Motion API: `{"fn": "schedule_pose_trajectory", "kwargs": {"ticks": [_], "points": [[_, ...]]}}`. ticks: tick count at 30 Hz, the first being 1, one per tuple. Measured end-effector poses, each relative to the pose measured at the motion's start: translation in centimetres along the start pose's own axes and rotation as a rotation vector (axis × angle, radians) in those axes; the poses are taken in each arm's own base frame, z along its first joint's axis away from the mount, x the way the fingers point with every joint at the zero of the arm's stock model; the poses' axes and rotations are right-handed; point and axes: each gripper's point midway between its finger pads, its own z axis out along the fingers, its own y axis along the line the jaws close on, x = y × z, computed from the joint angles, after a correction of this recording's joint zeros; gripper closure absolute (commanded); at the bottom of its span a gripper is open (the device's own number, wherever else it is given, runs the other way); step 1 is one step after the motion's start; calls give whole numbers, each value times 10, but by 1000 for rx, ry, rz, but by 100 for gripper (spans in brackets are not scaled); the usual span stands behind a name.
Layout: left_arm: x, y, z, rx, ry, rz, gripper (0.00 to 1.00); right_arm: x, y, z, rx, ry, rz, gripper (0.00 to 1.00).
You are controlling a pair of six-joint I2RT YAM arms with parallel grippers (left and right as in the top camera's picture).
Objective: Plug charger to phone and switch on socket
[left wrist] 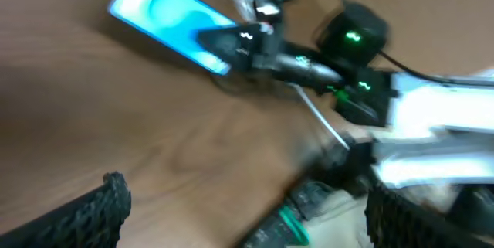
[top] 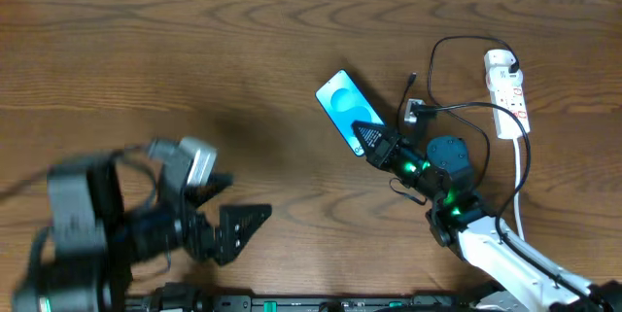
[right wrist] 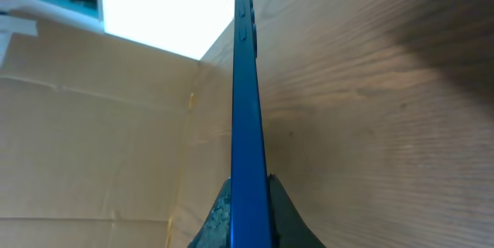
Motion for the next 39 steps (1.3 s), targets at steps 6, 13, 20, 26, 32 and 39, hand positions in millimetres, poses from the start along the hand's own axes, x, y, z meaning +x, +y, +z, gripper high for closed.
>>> {"fn": "schedule_pose_trajectory", "kwargs": {"ticks": [6, 13, 20, 26, 32, 39], "points": [[7, 57, 2, -240, -217, -178, 2, 5, 2, 10, -55, 30, 40, 99], [9, 121, 38, -234, -346, -547, 2, 14, 7, 17, -122, 86, 92, 99], [1, 149, 81, -22, -351, -805, 2, 18, 7, 17, -126, 114, 139, 99], [2, 157, 116, 76, -254, -983, 2, 25, 11, 18, -130, 134, 210, 99], [-7, 135, 156, 212, -171, -980, 2, 35, 18, 20, -141, 163, 267, 99], [-5, 124, 179, 279, -110, -1049, 2, 51, 29, 22, -154, 213, 349, 99]]}}
